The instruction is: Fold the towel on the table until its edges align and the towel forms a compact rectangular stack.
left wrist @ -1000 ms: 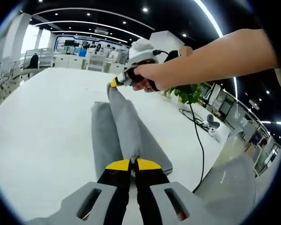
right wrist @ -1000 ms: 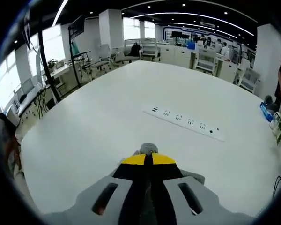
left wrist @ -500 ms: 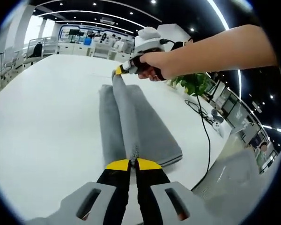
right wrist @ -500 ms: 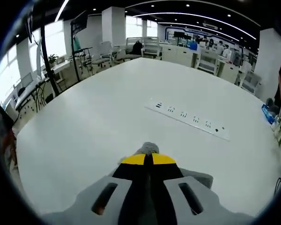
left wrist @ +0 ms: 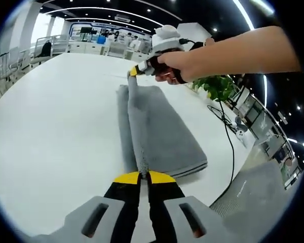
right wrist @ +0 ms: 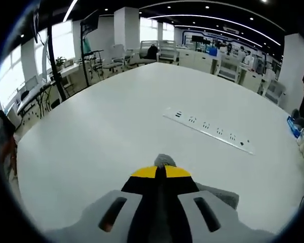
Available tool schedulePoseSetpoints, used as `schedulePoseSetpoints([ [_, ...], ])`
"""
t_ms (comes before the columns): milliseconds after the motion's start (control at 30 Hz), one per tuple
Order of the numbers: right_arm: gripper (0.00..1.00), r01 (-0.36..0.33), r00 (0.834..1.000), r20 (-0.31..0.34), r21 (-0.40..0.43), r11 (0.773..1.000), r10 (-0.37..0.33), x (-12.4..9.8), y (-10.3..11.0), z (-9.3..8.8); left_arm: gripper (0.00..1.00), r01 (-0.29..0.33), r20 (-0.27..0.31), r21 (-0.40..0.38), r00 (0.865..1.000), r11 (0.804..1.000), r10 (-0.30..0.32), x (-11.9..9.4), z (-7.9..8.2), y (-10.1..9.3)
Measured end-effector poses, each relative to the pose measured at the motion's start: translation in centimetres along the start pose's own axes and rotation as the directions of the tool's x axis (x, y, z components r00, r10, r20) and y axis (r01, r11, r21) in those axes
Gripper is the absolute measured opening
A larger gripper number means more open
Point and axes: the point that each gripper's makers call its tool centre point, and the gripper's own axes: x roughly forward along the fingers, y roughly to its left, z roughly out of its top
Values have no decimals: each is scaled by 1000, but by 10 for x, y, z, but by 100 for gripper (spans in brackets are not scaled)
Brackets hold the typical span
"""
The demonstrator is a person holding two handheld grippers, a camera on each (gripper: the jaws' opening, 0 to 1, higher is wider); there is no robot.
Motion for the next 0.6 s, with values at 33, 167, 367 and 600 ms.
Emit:
schedulePoseSetpoints([
  [33, 4, -1, 1000, 16, -3, 1000, 1, -2, 0, 1, 7, -1, -1, 3, 1000, 1000, 1, 0, 0, 0],
  [167, 9, -15, 998, 54, 15, 1000, 15, -7, -1, 9, 15, -13, -4, 44, 1000, 999, 13, -4, 3, 4],
  [367, 15, -15, 996, 84, 45, 999, 12, -16, -5, 23, 17, -9, 61, 68, 998, 998, 5, -8, 28, 6],
  [600, 25, -36, 997, 66, 43, 998, 33, -30, -7, 10, 17, -9, 83, 100, 997, 995, 1, -10, 37, 4],
])
